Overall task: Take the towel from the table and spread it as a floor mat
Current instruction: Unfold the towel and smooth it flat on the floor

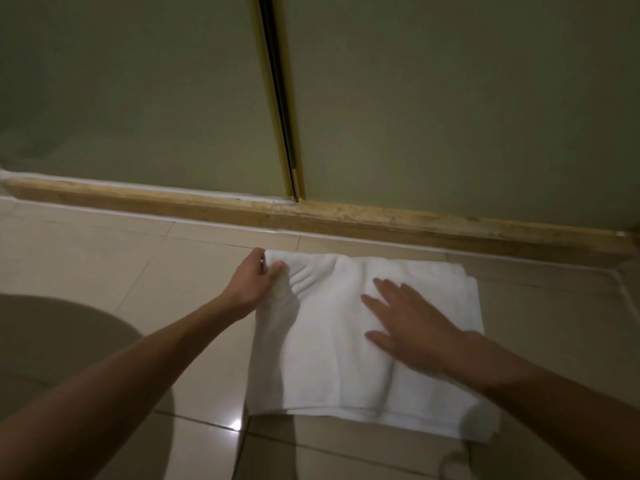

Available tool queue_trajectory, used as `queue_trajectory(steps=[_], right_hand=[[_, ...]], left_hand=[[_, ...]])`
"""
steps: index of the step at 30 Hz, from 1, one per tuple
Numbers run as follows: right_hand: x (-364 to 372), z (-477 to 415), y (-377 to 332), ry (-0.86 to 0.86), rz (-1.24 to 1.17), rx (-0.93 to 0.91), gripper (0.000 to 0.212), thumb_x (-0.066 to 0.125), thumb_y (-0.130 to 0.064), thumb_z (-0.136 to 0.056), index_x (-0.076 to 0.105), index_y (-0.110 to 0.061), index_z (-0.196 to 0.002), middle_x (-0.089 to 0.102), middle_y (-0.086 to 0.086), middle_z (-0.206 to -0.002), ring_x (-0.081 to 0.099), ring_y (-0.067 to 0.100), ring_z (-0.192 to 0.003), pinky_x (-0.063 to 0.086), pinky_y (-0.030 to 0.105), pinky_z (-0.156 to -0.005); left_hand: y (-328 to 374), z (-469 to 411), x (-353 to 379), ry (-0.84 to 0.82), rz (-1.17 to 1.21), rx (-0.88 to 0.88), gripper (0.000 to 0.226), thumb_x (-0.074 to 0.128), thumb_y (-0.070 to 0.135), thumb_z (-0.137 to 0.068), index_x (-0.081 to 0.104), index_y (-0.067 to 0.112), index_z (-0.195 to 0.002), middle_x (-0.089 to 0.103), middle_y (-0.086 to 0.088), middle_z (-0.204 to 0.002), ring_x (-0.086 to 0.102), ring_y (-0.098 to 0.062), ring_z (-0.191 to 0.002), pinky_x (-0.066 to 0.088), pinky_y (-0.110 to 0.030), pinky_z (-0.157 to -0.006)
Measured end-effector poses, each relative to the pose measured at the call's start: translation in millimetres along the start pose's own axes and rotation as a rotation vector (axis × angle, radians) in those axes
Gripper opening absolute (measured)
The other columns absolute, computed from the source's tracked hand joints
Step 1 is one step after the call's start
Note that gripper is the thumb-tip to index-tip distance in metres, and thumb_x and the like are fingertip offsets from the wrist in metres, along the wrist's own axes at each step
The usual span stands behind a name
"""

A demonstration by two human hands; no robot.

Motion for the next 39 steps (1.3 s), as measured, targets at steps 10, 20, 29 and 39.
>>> queue_trajectory(steps=[10, 20, 29, 39], right_hand=[[45.2, 3.2, -21.6, 0.015, 0.099, -0.066, 0.076, 0.001, -0.070, -0.086, -0.014, -0.028, -0.148, -0.022, 0.011, -0.155, -0.023, 0.028, -0.142, -0.010, 0.047, -0.116], [48.1, 10.0, -5.1, 0.059, 0.112, -0.061, 0.075, 0.004, -0.071, -0.085, -0.006, -0.032, -0.149, -0.012, 0.004, -0.158, -0.017, 0.024, -0.143, -0.009, 0.049, -0.115], [27.9, 26.3, -24.1, -0.026, 0.062, -0.034, 0.073, 0.029, -0.055, -0.089, 0.005, -0.023, -0.150, -0.003, 0.010, -0.159, -0.007, 0.025, -0.146, -0.012, 0.047, -0.115], [-20.7, 33.2, -41.9, 0.213, -0.781, 0.385, 0.050, 0.058, -0.036, -0.090, 0.040, -0.021, -0.134, 0.059, -0.001, -0.124, 0.056, 0.014, -0.096, 0.040, 0.013, -0.062]], left_hand=[[-5.6, 36.7, 51.4, -0.113, -0.768, 0.257, 0.076, 0.044, 0.043, -0.095, -0.004, 0.025, -0.152, -0.007, -0.016, -0.159, -0.009, -0.032, -0.146, 0.001, -0.047, -0.117], [-5.2, 55.0, 71.3, -0.244, -0.773, 0.331, 0.067, 0.042, 0.047, -0.094, 0.014, 0.025, -0.151, -0.011, -0.015, -0.159, -0.013, -0.032, -0.145, -0.001, -0.047, -0.116], [1.7, 51.6, 40.8, 0.027, -0.065, -0.145, 0.048, 0.058, 0.009, -0.086, 0.043, 0.010, -0.131, 0.055, -0.012, -0.127, 0.054, -0.025, -0.104, 0.041, -0.029, -0.082], [66.9, 65.0, 73.1, -0.144, 0.479, -0.190, 0.051, 0.062, -0.002, -0.085, 0.047, 0.000, -0.134, 0.059, -0.011, -0.099, 0.068, -0.023, -0.083, 0.059, -0.029, -0.063]])
Point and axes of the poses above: each hand's wrist, its own z-axis away from the middle knuckle, its own x-axis out of the palm, y = z × x, the point moved 10 cm from there along -z, towards the middle knuckle
